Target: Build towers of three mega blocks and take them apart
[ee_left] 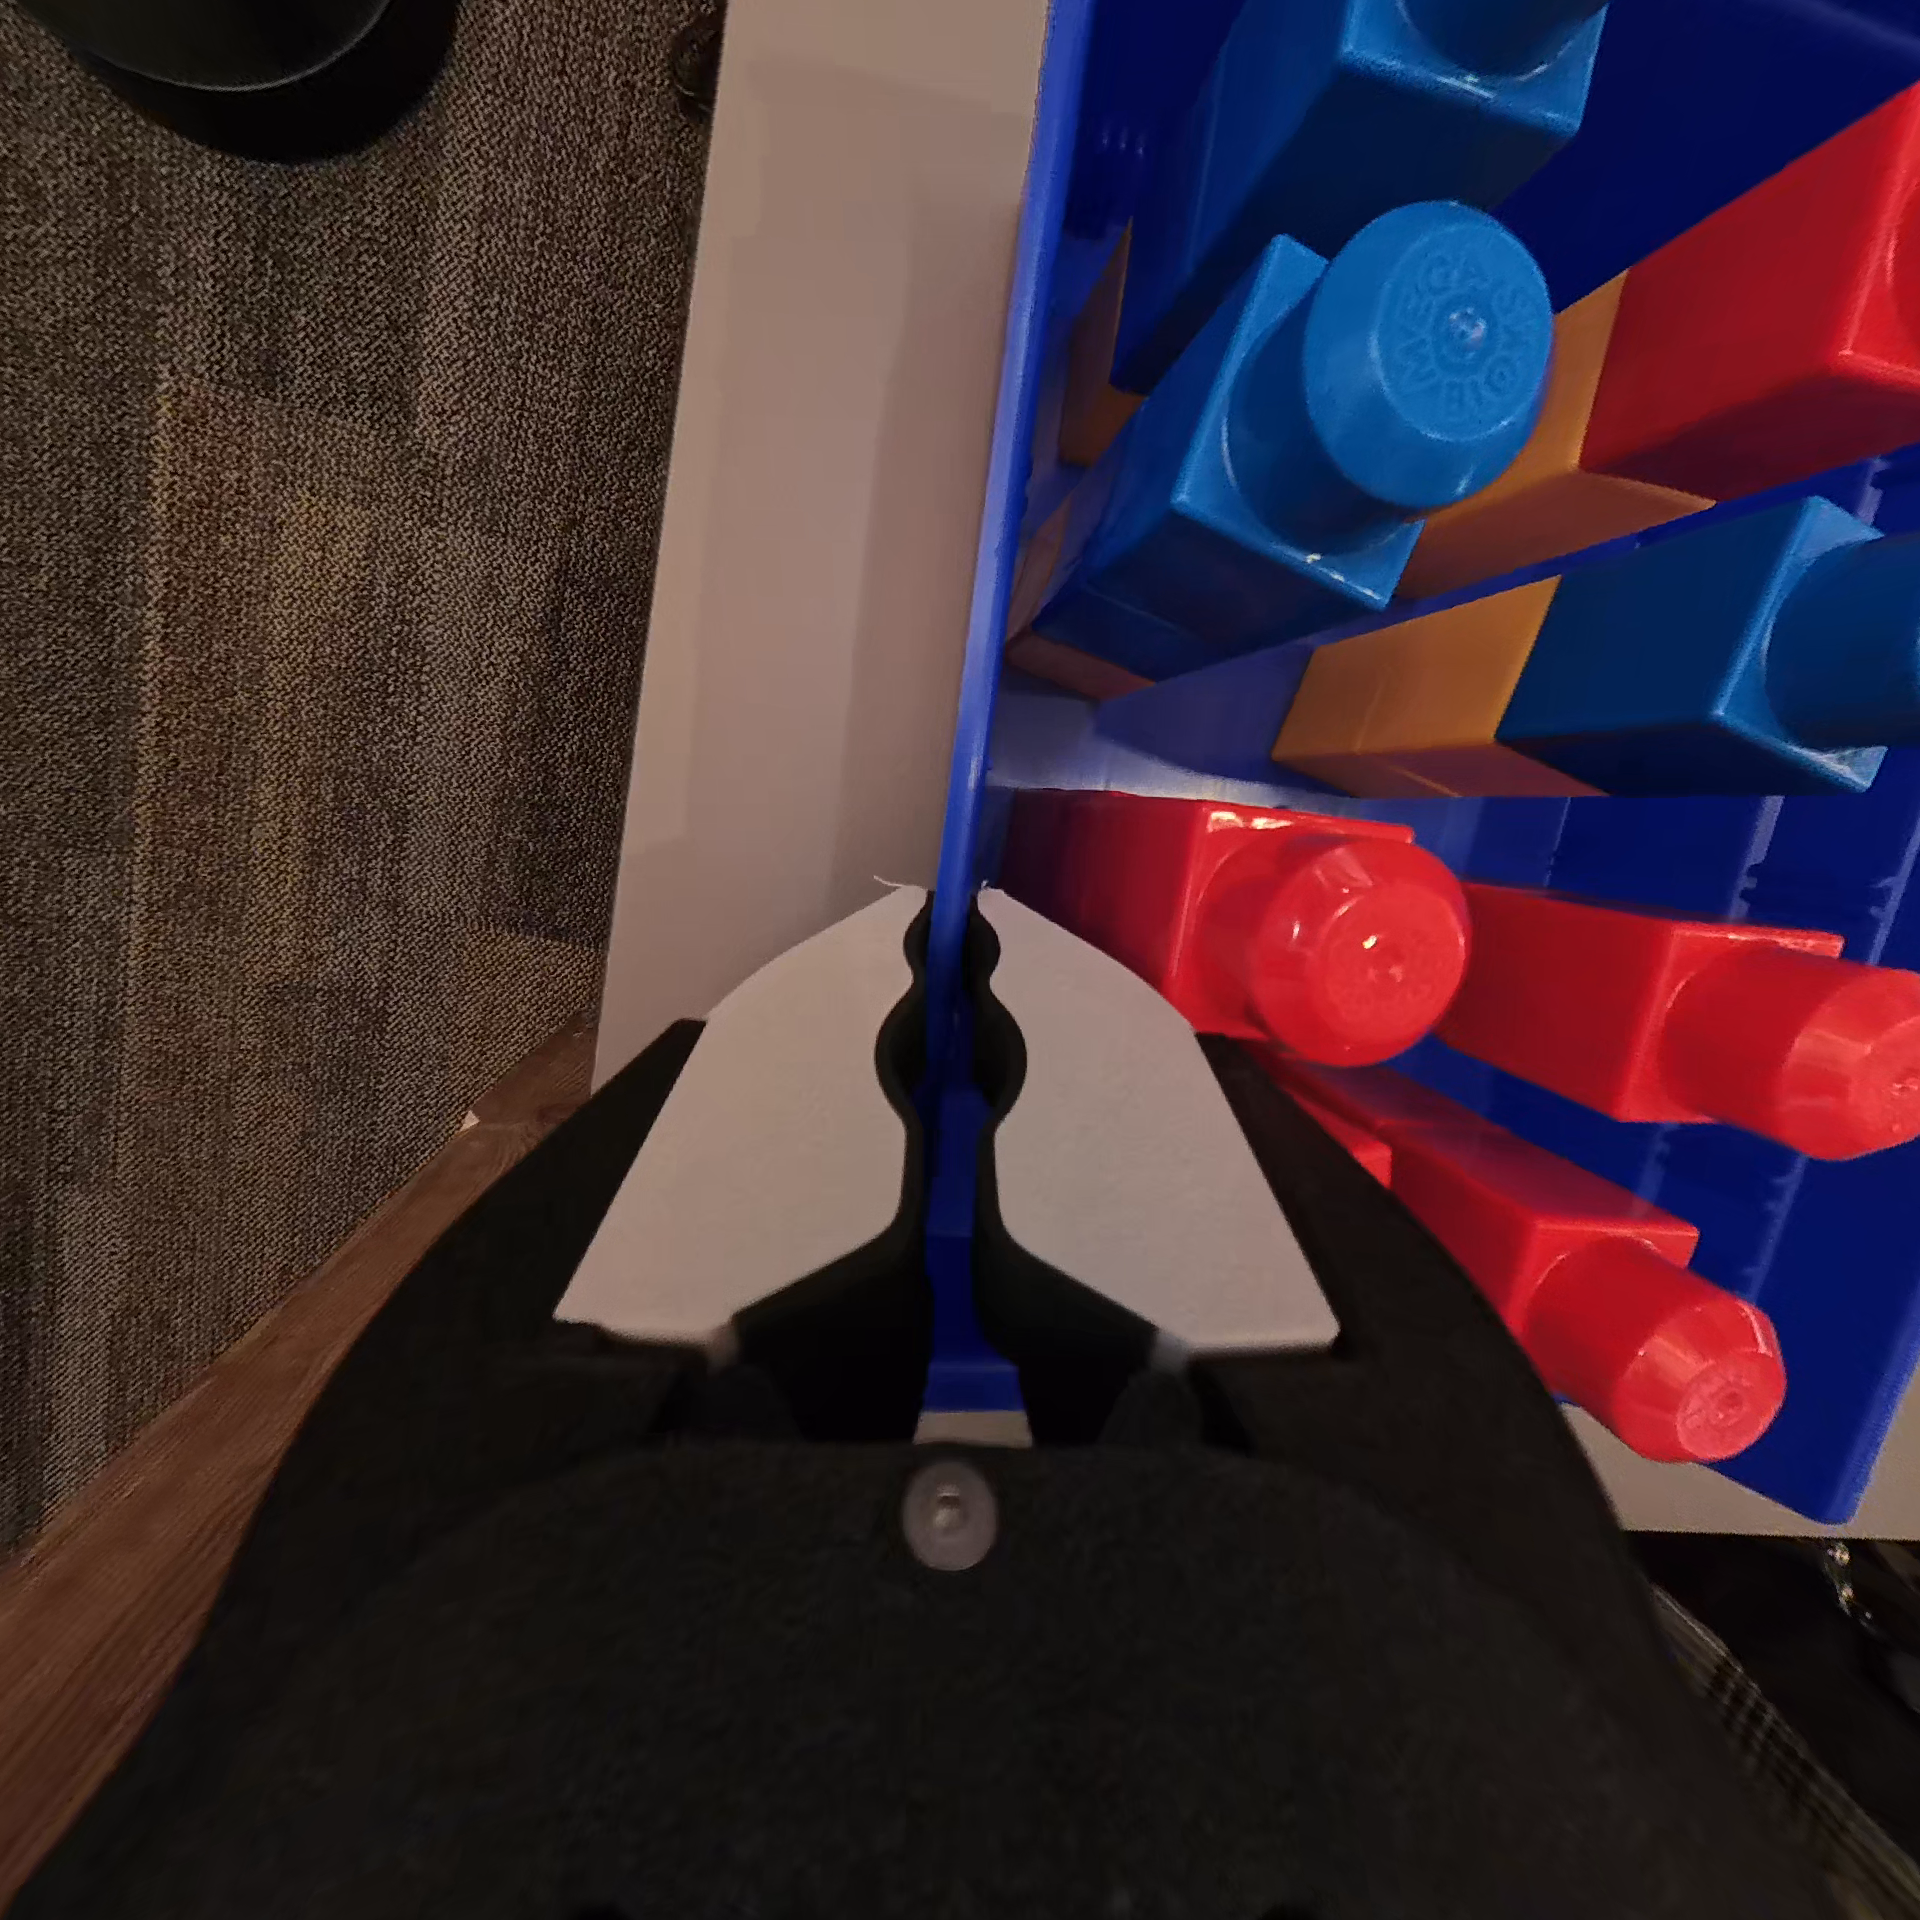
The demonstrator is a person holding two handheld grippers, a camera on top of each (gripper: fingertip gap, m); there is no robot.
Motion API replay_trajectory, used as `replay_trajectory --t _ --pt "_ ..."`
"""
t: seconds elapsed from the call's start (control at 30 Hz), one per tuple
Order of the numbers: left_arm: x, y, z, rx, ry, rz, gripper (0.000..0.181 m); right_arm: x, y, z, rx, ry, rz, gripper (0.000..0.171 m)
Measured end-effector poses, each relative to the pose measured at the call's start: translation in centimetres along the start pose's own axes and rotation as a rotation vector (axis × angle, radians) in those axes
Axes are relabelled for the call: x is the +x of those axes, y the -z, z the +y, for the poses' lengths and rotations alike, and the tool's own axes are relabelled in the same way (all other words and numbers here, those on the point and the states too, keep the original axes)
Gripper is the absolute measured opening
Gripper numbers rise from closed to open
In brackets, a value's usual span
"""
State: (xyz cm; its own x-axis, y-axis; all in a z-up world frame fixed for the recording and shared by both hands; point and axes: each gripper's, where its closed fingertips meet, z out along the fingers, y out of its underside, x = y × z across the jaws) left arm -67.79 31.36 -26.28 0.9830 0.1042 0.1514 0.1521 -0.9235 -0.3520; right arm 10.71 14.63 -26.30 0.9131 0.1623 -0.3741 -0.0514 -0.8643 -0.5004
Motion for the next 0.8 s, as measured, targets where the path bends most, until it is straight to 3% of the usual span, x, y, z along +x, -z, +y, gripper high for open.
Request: replay_trajectory --t 0.8 --pt "-1.8 0.0 -0.9 -0.015 -0.008 -0.004 0.004 -0.1 0.3 0.4 -0.004 -0.006 0.011 0.054"
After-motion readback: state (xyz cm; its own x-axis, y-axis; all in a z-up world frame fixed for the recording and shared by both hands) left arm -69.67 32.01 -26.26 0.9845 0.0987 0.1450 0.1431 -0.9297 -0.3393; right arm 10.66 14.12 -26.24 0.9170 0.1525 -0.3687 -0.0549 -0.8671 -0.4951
